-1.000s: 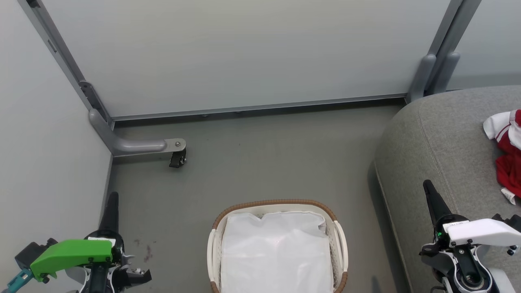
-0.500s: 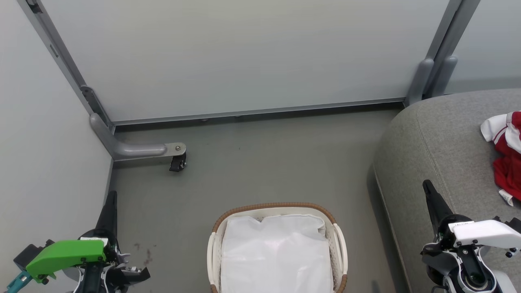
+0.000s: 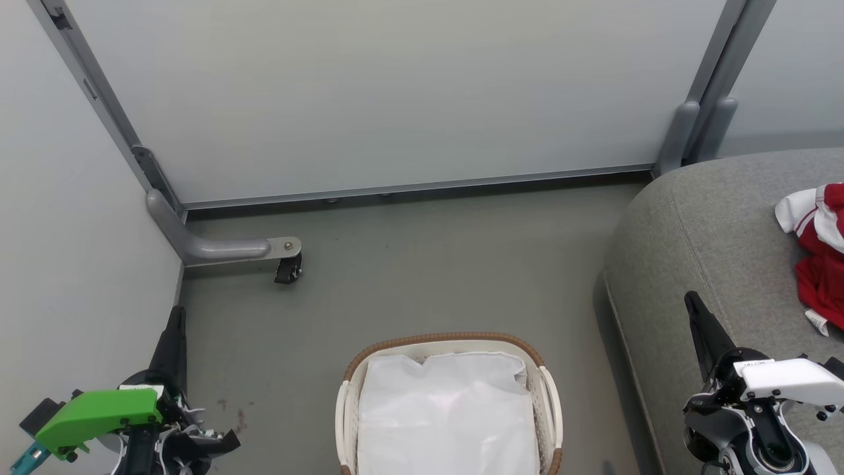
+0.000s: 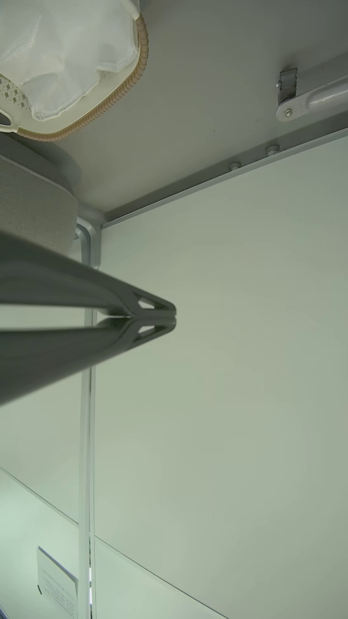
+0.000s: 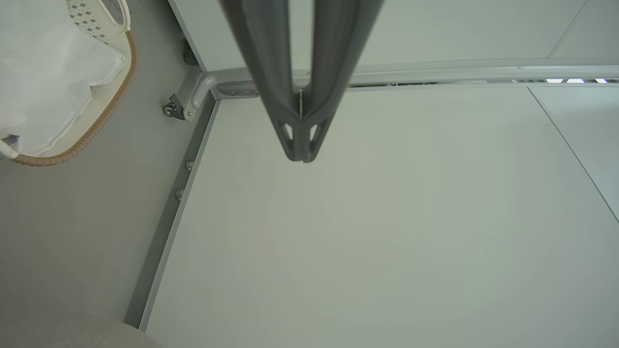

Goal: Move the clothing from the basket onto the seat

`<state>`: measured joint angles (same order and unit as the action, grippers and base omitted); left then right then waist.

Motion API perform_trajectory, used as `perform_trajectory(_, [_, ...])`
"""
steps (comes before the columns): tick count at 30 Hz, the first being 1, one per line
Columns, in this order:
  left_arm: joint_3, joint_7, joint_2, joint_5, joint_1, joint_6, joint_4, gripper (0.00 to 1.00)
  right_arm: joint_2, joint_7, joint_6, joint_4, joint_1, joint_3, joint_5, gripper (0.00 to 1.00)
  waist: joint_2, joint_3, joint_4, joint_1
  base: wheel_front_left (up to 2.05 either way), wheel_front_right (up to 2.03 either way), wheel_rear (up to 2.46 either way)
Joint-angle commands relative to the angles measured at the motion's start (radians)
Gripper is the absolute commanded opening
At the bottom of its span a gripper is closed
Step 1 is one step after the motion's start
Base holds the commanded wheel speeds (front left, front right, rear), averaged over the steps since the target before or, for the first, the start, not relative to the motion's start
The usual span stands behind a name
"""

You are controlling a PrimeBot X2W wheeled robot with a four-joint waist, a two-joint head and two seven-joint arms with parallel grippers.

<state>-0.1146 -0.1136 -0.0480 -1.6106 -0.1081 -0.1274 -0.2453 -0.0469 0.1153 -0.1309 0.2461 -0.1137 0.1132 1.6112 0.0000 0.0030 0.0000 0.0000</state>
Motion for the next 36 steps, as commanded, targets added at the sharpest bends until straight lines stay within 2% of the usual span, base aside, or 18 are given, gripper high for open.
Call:
perform_trajectory(1, [-0.003, -0.005, -0.005, -0.003, 0.0, -0.006, 0.002, 0.0, -0.006, 0.002, 0.0, -0.003, 0.011, 0.002, 0.003, 0.0, 0.0, 0.0, 0.0, 0.0, 0.0, 0.0, 0.0])
perform_trajectory(36, [-0.003, -0.005, -0.004, -0.003, 0.0, -0.006, 0.002, 0.0, -0.006, 0.002, 0.0, -0.003, 0.011, 0.002, 0.003, 0.0, 0.0, 0.0, 0.0, 0.0, 0.0, 0.0, 0.0])
